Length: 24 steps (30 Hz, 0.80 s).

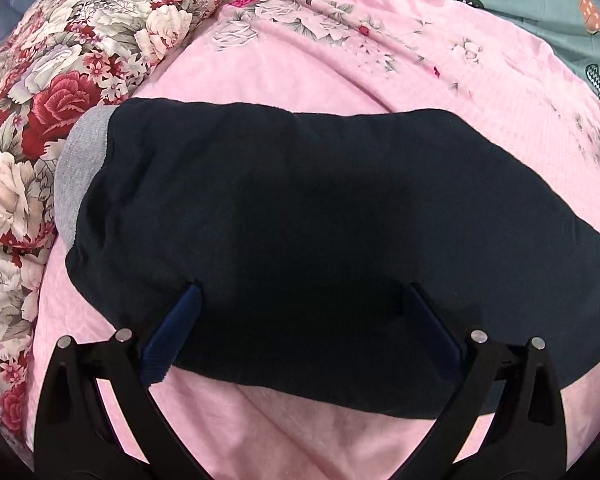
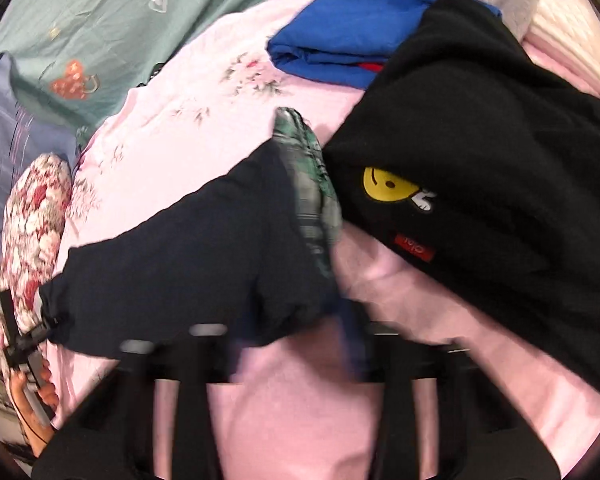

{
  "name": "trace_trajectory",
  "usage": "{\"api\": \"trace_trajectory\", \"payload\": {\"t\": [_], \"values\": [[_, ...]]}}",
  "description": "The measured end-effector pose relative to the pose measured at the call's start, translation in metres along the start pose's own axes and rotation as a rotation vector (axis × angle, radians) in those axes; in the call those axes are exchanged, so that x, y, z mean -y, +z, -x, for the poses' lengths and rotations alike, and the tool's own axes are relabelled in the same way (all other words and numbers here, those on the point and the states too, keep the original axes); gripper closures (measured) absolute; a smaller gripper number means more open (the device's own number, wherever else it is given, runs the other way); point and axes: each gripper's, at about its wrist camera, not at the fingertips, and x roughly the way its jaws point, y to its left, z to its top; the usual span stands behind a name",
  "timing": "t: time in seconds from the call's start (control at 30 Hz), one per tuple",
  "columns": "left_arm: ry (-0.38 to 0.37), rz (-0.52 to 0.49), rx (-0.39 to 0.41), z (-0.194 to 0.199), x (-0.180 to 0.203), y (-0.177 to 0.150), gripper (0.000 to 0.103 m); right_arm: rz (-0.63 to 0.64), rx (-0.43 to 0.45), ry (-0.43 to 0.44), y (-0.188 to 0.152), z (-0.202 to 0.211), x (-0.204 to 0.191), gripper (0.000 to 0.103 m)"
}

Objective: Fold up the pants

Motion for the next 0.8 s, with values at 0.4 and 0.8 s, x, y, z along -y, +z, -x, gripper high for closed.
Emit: {"api": "trace_trajectory", "payload": {"t": [0.4, 0.8], "values": [[-0.083, 0.080, 0.035, 0.037, -0.017, 0.008, 0.002, 0.162, 0.124, 0.147, 0.017, 0.054, -0.095, 0.086], [-0.072, 0.114, 0.007, 0.032, -0.043, -0.003, 0.002, 0.542, -0.256, 0.195, -0.058, -0.113, -0.276, 0.072]]}}
